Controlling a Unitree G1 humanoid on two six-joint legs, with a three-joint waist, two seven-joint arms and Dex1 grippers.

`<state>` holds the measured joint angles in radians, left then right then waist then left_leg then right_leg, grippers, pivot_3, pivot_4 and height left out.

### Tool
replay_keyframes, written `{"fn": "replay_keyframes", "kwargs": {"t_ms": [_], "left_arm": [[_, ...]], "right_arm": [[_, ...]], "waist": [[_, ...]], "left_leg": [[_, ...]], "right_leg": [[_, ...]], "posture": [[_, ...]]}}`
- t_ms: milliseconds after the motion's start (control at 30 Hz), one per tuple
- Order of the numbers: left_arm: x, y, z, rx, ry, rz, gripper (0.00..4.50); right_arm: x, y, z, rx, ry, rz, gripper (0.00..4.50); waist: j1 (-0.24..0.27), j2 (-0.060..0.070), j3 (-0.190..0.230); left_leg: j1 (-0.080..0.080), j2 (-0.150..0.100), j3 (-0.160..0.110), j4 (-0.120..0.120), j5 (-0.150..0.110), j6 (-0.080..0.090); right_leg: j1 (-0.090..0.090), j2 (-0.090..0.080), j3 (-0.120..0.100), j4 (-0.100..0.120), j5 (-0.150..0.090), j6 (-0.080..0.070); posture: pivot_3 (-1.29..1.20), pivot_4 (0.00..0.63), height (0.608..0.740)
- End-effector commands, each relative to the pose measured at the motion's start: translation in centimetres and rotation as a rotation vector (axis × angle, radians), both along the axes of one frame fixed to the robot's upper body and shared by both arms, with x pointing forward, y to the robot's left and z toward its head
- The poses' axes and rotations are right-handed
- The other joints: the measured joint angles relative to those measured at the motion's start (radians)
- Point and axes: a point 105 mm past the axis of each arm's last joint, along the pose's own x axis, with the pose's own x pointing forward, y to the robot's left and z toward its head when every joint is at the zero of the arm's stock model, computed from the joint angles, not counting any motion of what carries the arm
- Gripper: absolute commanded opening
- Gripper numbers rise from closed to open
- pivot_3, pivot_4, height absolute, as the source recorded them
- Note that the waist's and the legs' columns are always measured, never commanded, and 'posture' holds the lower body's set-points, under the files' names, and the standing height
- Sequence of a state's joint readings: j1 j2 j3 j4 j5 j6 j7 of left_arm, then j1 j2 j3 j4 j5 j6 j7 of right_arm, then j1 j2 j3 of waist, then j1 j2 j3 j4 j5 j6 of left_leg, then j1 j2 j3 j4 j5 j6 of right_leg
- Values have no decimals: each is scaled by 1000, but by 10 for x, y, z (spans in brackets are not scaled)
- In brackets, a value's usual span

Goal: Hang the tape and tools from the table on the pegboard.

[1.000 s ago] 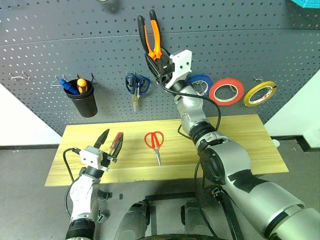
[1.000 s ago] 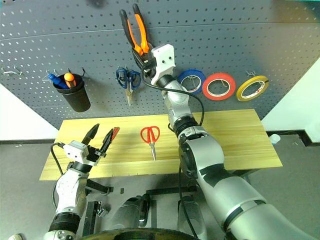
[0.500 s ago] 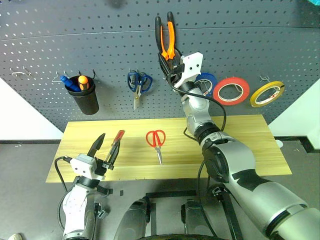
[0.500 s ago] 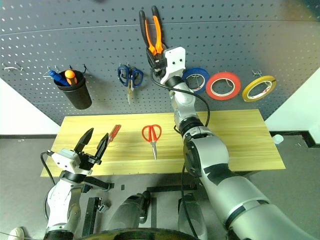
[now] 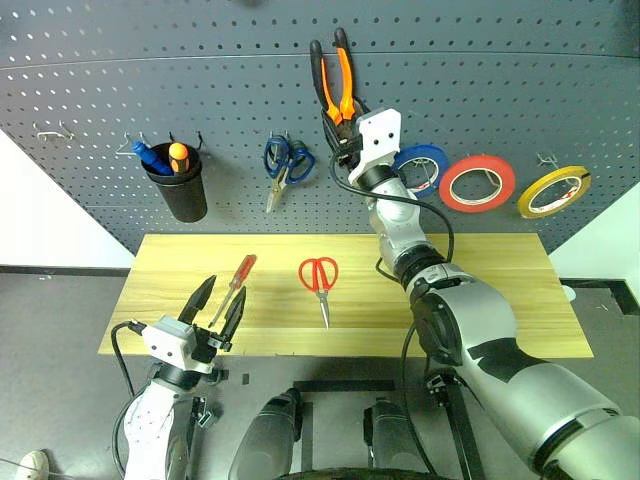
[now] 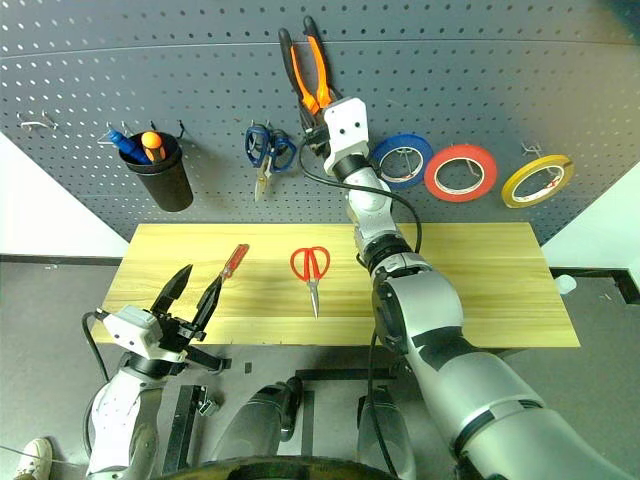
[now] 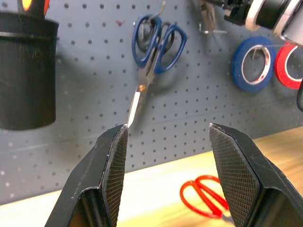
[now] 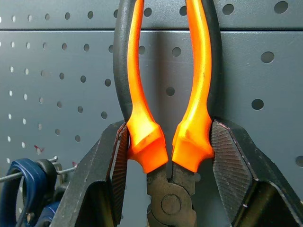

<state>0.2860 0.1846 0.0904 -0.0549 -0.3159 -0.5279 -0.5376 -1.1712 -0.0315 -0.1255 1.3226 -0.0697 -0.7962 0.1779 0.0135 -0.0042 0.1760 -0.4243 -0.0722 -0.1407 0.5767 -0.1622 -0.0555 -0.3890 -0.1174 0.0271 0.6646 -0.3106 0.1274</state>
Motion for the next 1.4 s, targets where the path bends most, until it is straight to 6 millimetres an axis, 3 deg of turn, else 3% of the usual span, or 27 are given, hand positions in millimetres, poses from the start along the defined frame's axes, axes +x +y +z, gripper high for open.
{"fn": "replay_keyframes", "kwargs": {"t_ms": [33, 500, 733, 1100, 1200, 1300, 1400], "left_arm": [[-2, -3, 10, -1, -34, -11, 2849], [-3, -5, 9, -2, -31, -21, 2849], [3, -5, 9, -2, -37, -26, 2849], [7, 9, 27, -83, -24, 12, 2849], [14, 7, 21, -53, 70, 48, 2849], [29, 7, -1, -66, 252, 140, 2849], [46, -1, -20, -51, 382, 194, 2849]], "right_arm": [[0, -10, 18, 10, -67, -51, 2142], [9, -23, -6, -29, 31, -116, 2142], [5, -24, -2, -90, -36, -132, 4482], [-46, -28, -1, -225, -380, 12, 4482], [-60, -36, -4, -249, -421, 58, 4482], [-84, -42, -7, -318, -420, 173, 4482], [-119, -43, -34, -410, -202, 434, 4482]], "waist": [[0, 0, 0], [0, 0, 1], [0, 0, 1], [-10, 0, 0], [-10, 0, 0], [-7, -1, 0], [0, -1, 0]], "left_leg": [[0, 0, 0, 0, 0, 0], [0, 0, 0, 0, 1, -1], [0, 0, 0, 0, 2, -2], [-1, 0, 0, -2, 3, -3], [-1, 0, 0, -1, 3, -3], [-1, 0, 0, 0, 3, -3], [-2, 0, -2, 1, 2, -3]], "right_leg": [[0, 0, 0, 0, 0, 0], [0, 0, 0, 0, 0, 0], [0, 0, 0, 0, 0, 0], [-1, 0, 0, -1, 2, 3], [0, 0, 0, -1, 2, 3], [1, 0, 0, -1, 2, 3], [2, -2, -2, -1, 0, 4]], "posture": [[203, 169, 725], [208, 159, 725], [187, 150, 725], [112, 135, 725], [99, 134, 725], [76, 138, 725], [43, 141, 725]]}}
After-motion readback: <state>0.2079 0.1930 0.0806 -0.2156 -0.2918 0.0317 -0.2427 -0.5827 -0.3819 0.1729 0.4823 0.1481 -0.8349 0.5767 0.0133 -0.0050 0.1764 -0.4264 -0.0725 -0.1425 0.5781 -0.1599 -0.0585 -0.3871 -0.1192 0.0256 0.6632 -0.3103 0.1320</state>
